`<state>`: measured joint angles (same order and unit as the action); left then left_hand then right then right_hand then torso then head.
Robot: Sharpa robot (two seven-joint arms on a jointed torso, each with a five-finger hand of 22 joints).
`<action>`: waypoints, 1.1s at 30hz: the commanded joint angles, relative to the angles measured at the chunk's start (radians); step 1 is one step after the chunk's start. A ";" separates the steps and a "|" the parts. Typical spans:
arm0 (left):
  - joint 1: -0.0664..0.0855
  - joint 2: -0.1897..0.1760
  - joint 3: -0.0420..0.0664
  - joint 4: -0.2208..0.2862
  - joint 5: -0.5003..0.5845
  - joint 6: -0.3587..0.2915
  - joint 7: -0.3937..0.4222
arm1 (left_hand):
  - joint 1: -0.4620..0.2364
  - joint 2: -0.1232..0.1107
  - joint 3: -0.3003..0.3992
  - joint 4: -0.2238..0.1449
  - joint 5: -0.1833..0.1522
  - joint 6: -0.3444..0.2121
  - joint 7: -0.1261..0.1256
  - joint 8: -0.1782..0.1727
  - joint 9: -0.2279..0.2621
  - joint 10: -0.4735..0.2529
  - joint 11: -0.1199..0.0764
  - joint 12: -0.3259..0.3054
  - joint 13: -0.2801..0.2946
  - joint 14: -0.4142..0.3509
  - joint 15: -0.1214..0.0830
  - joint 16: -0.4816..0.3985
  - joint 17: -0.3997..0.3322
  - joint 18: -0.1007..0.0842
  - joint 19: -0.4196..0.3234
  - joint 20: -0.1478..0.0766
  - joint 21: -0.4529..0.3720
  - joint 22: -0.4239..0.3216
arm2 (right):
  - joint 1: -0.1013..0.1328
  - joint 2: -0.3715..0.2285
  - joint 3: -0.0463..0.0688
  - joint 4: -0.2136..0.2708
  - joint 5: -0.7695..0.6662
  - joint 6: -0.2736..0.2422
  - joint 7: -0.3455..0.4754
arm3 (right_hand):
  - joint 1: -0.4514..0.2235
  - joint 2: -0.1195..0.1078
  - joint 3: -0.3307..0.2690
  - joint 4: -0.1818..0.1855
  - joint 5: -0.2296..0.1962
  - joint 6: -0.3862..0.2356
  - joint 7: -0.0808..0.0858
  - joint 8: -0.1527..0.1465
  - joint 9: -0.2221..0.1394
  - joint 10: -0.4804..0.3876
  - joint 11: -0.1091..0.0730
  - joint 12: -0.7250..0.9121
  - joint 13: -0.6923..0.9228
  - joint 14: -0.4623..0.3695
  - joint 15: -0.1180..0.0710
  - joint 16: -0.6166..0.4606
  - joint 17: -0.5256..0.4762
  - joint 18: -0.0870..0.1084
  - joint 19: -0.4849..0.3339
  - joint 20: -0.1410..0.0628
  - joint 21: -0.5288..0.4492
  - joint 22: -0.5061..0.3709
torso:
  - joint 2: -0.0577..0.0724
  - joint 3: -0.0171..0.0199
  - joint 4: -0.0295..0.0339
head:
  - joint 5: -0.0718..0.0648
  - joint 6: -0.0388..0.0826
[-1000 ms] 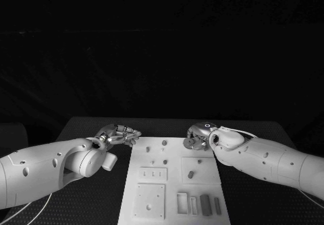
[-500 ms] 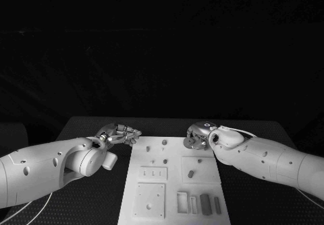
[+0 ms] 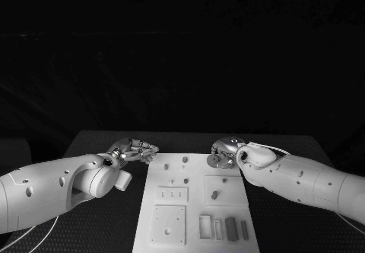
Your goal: Assemble the parts on the task board
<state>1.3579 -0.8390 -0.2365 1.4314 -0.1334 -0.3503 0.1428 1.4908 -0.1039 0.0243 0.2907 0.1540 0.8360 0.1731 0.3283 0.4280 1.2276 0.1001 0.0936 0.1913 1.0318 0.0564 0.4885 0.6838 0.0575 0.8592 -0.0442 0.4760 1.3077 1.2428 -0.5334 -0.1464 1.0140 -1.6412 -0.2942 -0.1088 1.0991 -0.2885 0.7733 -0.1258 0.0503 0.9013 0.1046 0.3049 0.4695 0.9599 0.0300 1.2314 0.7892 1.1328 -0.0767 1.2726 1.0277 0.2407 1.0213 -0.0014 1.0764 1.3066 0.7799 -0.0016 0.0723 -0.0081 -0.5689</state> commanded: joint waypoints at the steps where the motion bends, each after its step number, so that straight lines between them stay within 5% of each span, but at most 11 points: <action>1: 0.001 0.001 0.001 0.001 -0.002 0.012 0.005 | -0.003 0.009 -0.005 0.000 -0.005 0.001 0.004 -0.003 0.001 -0.004 0.005 -0.006 0.002 0.004 0.000 -0.005 0.001 0.016 -0.008 0.001 0.004 0.012 | -0.012 -0.003 -0.007 0.005 -0.044 0.020 -0.011 | 0.015 0.000 0.012 0.000 0.000 0.057 0.021 0.019 0.012 0.003 -0.014 0.007 -0.004 0.002 -0.012 0.009 -0.002 0.021 0.007 -0.005 0.006 0.001 | 0.000 -0.0001 0.0011 | -0.002 -0.002; 12: 0.001 0.002 0.001 0.001 -0.002 0.009 0.005 | -0.002 0.009 -0.004 0.000 -0.005 0.002 0.003 -0.004 0.001 -0.004 0.005 -0.006 0.002 0.004 0.000 -0.005 0.002 0.016 -0.008 0.001 0.004 0.012 | -0.012 -0.012 -0.007 0.028 -0.065 -0.013 -0.019 | 0.027 0.000 0.025 0.002 -0.001 0.112 -0.003 0.050 0.040 0.031 -0.038 0.015 -0.016 0.021 -0.033 0.019 -0.003 0.021 0.027 -0.017 0.017 0.000 | 0.000 -0.0004 0.0005 | -0.002 0.000; 33: 0.001 0.000 0.001 0.000 -0.002 0.007 0.006 | -0.002 0.009 -0.004 0.000 -0.005 0.002 0.003 -0.004 0.002 -0.003 0.005 -0.006 0.002 0.005 0.000 -0.006 0.002 0.016 -0.008 0.001 0.005 0.012 | 0.024 -0.038 -0.005 0.159 -0.127 -0.066 -0.089 | 0.009 -0.007 0.026 0.010 0.001 0.124 -0.009 0.052 0.047 0.047 -0.043 0.013 -0.025 0.033 -0.038 0.020 -0.006 0.021 0.036 -0.022 0.021 -0.001 | 0.000 -0.0013 -0.0005 | -0.001 0.006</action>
<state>1.3579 -0.8402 -0.2365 1.4287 -0.1335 -0.3507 0.1420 1.4908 -0.1039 0.0243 0.2907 0.1540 0.8360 0.1731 0.3283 0.4287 1.2276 0.1001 0.0936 0.1928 1.0318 0.0564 0.4885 0.6851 0.0545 0.8593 -0.0442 0.4760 1.3074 1.2664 -0.5706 -0.1517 1.1654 -1.7365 -0.3477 -0.1736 1.1121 -0.2916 0.7992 -0.1190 0.0454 0.9505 0.0560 0.3520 0.4729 1.0027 -0.0126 1.2430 0.7657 1.1594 -0.1108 1.2879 1.0229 0.2422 1.0472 -0.0236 1.0918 1.3067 0.7799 -0.0029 0.0727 -0.0090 -0.5638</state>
